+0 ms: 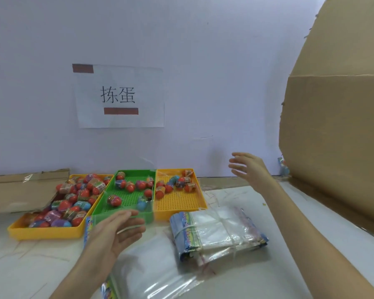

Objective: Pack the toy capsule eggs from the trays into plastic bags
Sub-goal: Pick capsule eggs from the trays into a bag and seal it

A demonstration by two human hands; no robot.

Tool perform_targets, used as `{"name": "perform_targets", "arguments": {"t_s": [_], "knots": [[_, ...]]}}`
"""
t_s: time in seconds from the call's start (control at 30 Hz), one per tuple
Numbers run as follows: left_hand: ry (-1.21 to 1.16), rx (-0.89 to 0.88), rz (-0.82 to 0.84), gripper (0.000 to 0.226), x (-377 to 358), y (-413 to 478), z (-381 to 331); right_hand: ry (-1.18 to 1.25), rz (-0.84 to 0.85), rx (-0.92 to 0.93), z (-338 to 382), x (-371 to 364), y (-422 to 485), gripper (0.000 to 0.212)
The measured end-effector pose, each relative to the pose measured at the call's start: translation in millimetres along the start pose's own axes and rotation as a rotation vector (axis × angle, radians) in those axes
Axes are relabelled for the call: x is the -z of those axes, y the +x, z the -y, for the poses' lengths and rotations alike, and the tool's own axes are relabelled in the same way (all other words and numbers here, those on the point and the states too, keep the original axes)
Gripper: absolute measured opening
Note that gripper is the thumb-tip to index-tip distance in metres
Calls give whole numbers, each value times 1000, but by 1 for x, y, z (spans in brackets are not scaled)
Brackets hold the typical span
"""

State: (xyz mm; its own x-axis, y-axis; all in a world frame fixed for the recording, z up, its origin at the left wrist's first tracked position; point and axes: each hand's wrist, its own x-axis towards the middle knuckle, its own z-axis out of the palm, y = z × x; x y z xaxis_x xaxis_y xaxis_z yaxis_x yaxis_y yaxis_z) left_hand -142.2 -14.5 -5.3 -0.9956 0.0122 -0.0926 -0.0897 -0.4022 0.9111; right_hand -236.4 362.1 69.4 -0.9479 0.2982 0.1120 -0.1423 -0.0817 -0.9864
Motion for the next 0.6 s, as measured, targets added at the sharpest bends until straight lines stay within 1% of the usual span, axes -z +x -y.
{"name": "perform_targets", "arguments": {"t_s": [0.1,0.2,0.33,0.43,0.47,0.53,0.57,0.6], "knots": [[28,-27,-11,20,-2,-3,-4,-154,188,103,9,-28,-26,17],[103,-91,-67,20,-3,-4,-6,-292,402,178,21,-65,-47,15],[260,-178,-103,21,-2,-7,-6,-540,613,249,24,-110,-67,11],[413,-213,-93,20,-2,-8,-4,-694,814,270,7,-133,-81,10],[540,-249,-89,18,-1,-7,-3,-733,891,270,0,-139,-86,10],[944,-335,-59,11,2,-5,-1,-793,1006,272,-14,-148,-95,10],[1150,-338,-31,5,2,-5,-1,-805,1028,274,-20,-150,-98,10],[1322,-311,-1,8,2,-7,-3,-803,1031,271,-26,-151,-101,12]]}}
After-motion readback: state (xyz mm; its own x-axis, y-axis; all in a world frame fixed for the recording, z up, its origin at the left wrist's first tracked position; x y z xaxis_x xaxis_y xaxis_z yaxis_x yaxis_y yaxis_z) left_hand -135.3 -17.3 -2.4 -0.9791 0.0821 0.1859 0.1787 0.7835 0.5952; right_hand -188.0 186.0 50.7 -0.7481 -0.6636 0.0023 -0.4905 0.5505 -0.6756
